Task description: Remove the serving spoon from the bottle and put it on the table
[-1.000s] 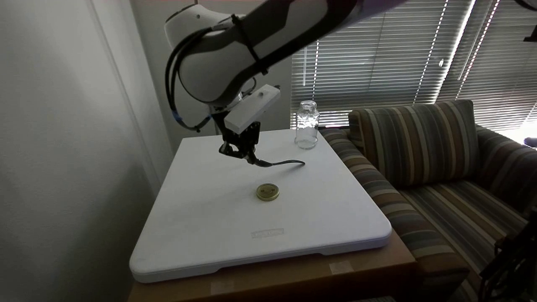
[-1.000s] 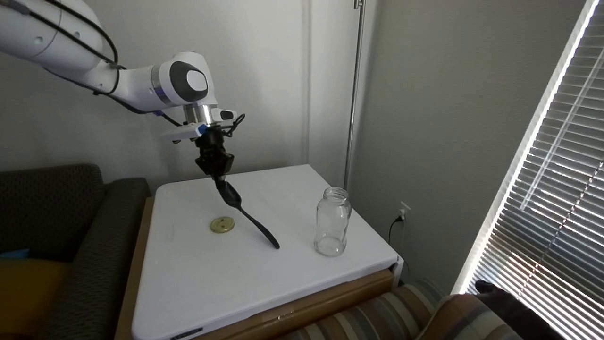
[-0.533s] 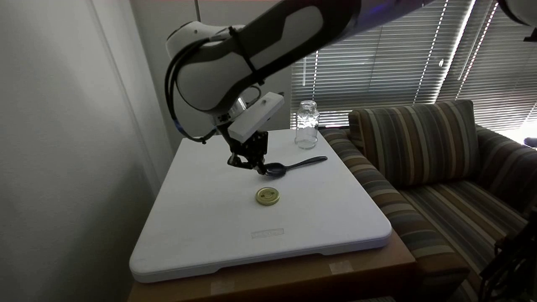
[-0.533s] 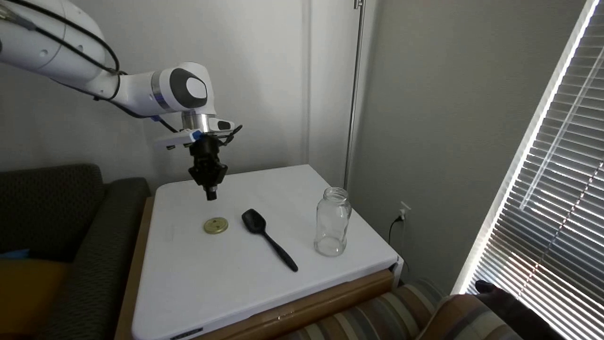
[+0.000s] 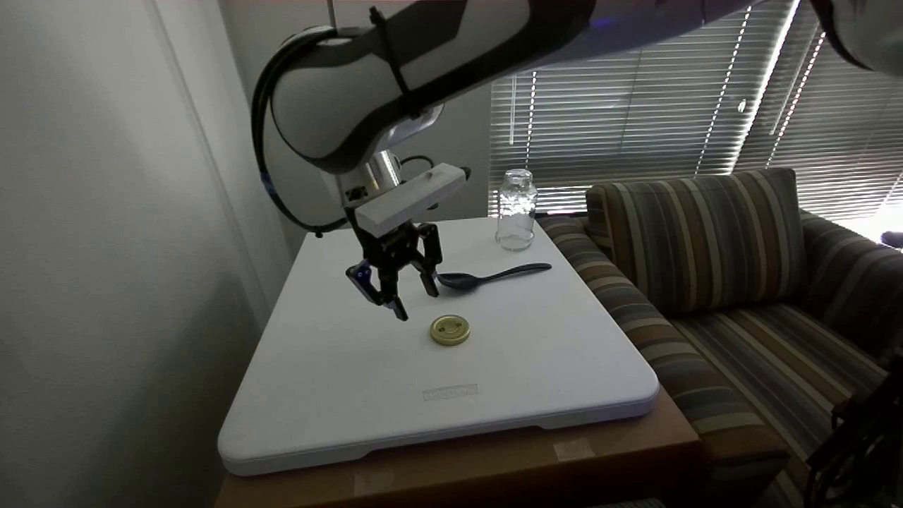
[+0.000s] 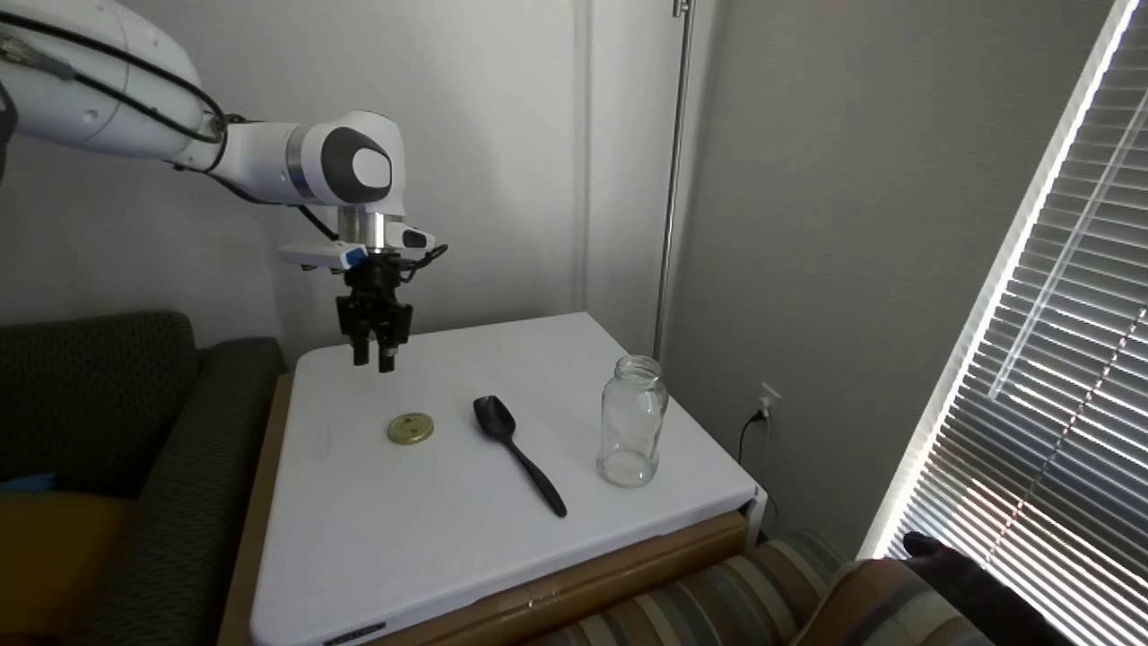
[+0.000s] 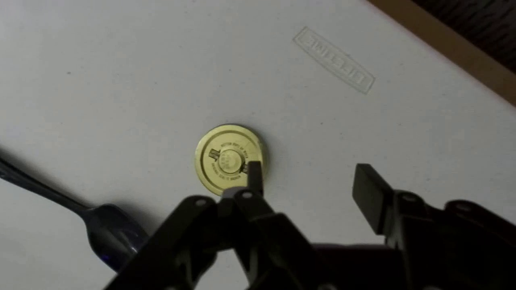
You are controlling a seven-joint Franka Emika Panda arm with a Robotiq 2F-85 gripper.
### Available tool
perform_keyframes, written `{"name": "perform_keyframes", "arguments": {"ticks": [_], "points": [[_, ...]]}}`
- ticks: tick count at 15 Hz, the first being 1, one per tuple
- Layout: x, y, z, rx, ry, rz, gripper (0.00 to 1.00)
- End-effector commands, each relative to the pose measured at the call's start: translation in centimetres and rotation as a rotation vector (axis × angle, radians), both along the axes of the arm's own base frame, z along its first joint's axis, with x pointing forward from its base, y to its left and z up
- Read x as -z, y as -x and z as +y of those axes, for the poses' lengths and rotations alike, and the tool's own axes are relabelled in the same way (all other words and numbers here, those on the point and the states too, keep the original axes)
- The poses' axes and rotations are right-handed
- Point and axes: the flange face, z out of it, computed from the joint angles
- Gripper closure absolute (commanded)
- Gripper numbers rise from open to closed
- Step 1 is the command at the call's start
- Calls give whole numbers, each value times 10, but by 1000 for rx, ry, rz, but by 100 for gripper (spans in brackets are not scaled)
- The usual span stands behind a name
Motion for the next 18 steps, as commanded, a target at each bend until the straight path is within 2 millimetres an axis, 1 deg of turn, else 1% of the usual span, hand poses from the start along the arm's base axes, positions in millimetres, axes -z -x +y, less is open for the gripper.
{"name": "perform_keyframes", "arguments": {"ticks": [1, 2, 3, 4, 5, 7, 9, 11, 12, 13, 15, 16, 17, 18], "points": [[0, -5, 3, 66, -103, 5, 8], [-56, -19, -39, 87, -111, 9, 1], [-62, -22, -43, 95, -113, -4, 0], [-79, -27, -53, 116, -119, -22, 0], [-99, -32, -66, 140, -122, -38, 0], [-148, -41, -102, 177, -137, -66, 0], [-198, -41, -135, 203, -150, -80, 0], [-249, -36, -166, 213, -176, -82, 0], [-274, -30, -180, 211, -195, -76, 0], [-291, -26, -191, 205, -223, -75, 0], [-325, -14, -205, 186, -278, -59, 0], [-306, -23, -195, 211, -217, -89, 0], [-319, -20, -200, 213, -226, -98, 0], [-322, -20, -202, 214, -226, -102, 0]]}}
